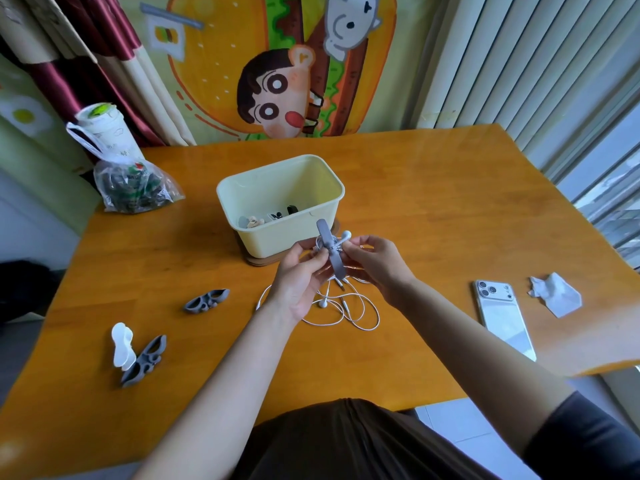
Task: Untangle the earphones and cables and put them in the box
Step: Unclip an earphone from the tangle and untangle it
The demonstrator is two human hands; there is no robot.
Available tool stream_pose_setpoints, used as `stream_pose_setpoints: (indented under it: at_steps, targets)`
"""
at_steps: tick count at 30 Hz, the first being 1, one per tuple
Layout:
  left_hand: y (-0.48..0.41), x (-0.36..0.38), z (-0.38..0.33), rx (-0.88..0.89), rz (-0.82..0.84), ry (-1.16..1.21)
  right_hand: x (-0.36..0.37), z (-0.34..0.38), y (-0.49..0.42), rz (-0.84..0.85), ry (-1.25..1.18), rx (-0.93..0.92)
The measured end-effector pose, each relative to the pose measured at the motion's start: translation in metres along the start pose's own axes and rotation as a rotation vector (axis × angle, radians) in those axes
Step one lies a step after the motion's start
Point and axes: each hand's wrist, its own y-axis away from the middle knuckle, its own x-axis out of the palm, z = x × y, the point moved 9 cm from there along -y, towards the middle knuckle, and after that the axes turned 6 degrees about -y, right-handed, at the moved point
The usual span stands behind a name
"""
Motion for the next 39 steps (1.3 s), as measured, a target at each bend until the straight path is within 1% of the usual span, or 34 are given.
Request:
stream_pose_setpoints:
  at_steps: [3, 6, 8, 11, 14, 16, 19, 21, 24, 31, 33, 35, 39]
  targets:
    - [-0.002, -0.002, -0.003, -0.008, -0.01, -0.02, -0.005, 0.004, -0.001, -0.098, 0.068, -0.114]
    - [-0.007, -0.004, -0.001, -0.017, -0.025, -0.01, -0.005, 0.017, 0.001, -0.173, 0.291, -0.289]
    - [-0.01, -0.008, 0.003, -0.022, -0.044, 0.008, -0.004, 0.025, 0.001, -0.18, 0.41, -0.366]
    - [-0.013, -0.01, 0.006, -0.033, -0.055, 0.029, 0.001, 0.03, 0.002, -0.135, 0.527, -0.426]
    - [-0.016, -0.009, 0.005, -0.017, -0.036, 0.019, 0.008, 0.031, 0.002, -0.087, 0.623, -0.446]
    - [-0.018, -0.01, 0.002, 0.003, -0.047, 0.017, 0.009, 0.029, 0.004, -0.091, 0.573, -0.425]
    - [-0.022, -0.018, 0.001, 0.019, -0.131, 0.025, 0.014, 0.025, 0.004, -0.052, 0.495, -0.384]
    - [-0.024, -0.024, -0.002, 0.032, -0.184, 0.013, 0.022, 0.024, 0.003, -0.007, 0.523, -0.383]
    - [-0.028, -0.029, -0.005, 0.044, -0.21, -0.051, 0.029, 0.024, -0.004, 0.021, 0.585, -0.39]
    - [-0.044, -0.04, -0.028, 0.091, -0.274, -0.309, 0.042, 0.041, -0.029, -0.005, 0.616, -0.456]
    - [-0.053, -0.043, -0.045, 0.16, -0.261, -0.42, 0.047, 0.051, -0.041, -0.013, 0.64, -0.483]
    - [-0.062, -0.047, -0.065, 0.254, -0.258, -0.627, 0.051, 0.064, -0.058, -0.022, 0.66, -0.506]
    - [-0.068, -0.069, -0.101, 0.411, -0.341, -1.187, 0.068, 0.09, -0.099, -0.006, 0.716, -0.55]
